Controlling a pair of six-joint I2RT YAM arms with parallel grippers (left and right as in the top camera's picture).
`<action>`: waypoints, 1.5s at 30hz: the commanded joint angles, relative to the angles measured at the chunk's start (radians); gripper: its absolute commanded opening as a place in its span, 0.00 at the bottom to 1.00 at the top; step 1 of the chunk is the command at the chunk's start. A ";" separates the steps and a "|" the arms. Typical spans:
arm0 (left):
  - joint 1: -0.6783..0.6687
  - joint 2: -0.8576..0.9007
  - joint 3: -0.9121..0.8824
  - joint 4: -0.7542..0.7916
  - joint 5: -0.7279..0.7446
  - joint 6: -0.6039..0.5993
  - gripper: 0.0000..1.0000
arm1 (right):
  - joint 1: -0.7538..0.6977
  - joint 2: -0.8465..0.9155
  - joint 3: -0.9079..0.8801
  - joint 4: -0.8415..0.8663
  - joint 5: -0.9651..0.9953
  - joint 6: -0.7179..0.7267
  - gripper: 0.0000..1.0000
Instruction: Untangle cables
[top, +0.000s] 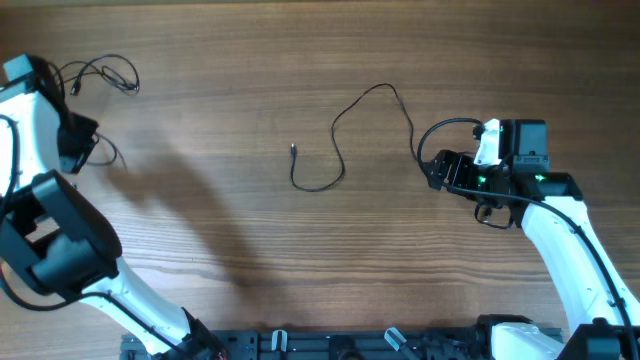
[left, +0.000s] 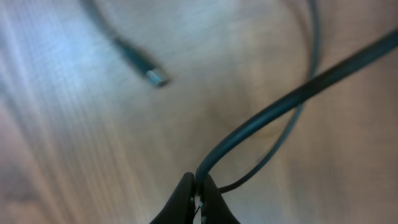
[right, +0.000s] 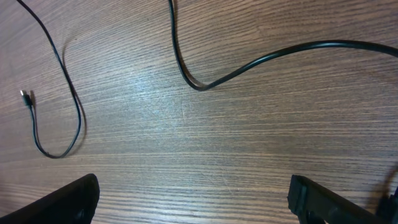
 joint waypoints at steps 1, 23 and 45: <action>0.074 -0.124 -0.008 -0.105 -0.004 -0.144 0.04 | 0.005 -0.010 0.005 -0.001 0.010 -0.021 1.00; 0.320 -0.499 -0.069 -0.234 -0.020 -0.365 0.04 | 0.005 -0.010 0.005 -0.010 0.011 -0.059 1.00; 0.320 -0.498 -0.512 0.151 0.139 -0.492 1.00 | 0.005 -0.010 0.005 -0.008 0.029 -0.072 1.00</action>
